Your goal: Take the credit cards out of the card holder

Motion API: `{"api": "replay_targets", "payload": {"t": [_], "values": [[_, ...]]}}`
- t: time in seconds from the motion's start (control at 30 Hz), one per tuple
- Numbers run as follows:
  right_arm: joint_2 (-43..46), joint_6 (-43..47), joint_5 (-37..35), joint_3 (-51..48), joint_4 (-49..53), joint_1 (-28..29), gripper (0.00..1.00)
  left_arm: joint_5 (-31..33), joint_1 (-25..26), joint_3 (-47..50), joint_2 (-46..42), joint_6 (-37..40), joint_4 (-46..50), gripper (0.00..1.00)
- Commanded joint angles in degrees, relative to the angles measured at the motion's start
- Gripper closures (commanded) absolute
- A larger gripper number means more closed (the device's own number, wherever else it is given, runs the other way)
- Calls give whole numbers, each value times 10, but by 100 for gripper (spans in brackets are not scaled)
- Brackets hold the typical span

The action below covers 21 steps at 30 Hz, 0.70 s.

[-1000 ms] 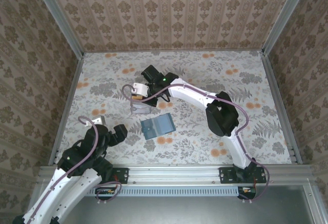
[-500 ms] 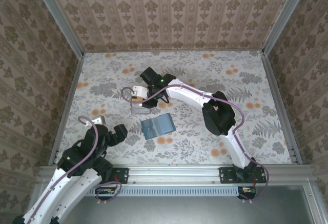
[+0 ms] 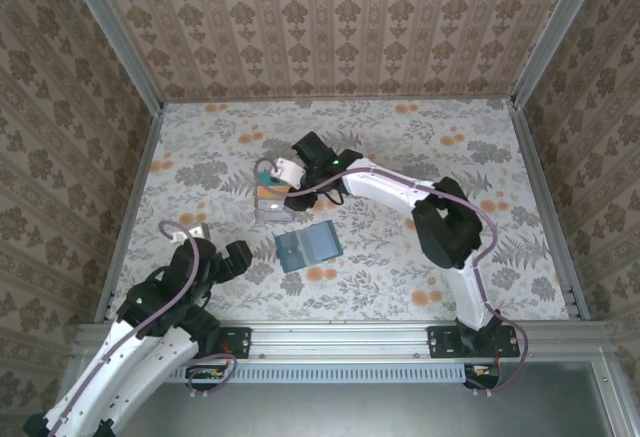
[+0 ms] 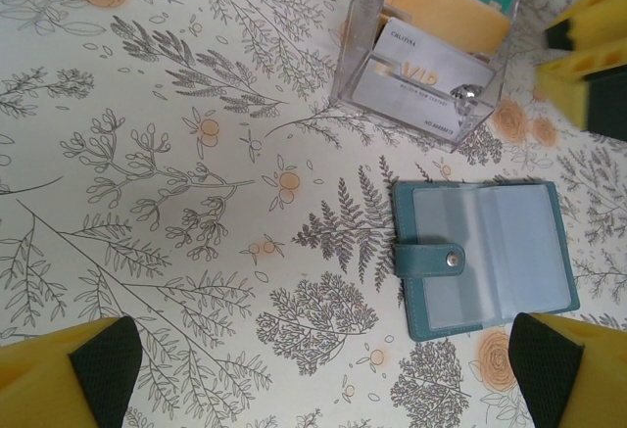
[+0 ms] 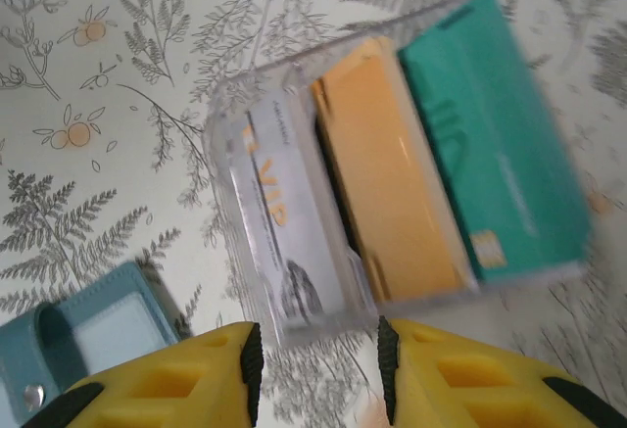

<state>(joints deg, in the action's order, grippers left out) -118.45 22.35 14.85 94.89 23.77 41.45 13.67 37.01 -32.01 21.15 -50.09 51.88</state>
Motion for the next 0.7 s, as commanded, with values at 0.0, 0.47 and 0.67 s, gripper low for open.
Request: {"api": "replay_targets", "payload": {"t": [0.0, 0.47, 0.67], "values": [[97, -136, 9, -71, -131, -24, 59, -12, -5, -3, 41, 13, -46, 0], [410, -369, -119, -412, -287, -102, 27, 100, -33, -152, 336, 90, -82, 0], [542, -397, -265, -501, -248, -123, 0, 47, -162, -139, 373, 136, -175, 0]]}}
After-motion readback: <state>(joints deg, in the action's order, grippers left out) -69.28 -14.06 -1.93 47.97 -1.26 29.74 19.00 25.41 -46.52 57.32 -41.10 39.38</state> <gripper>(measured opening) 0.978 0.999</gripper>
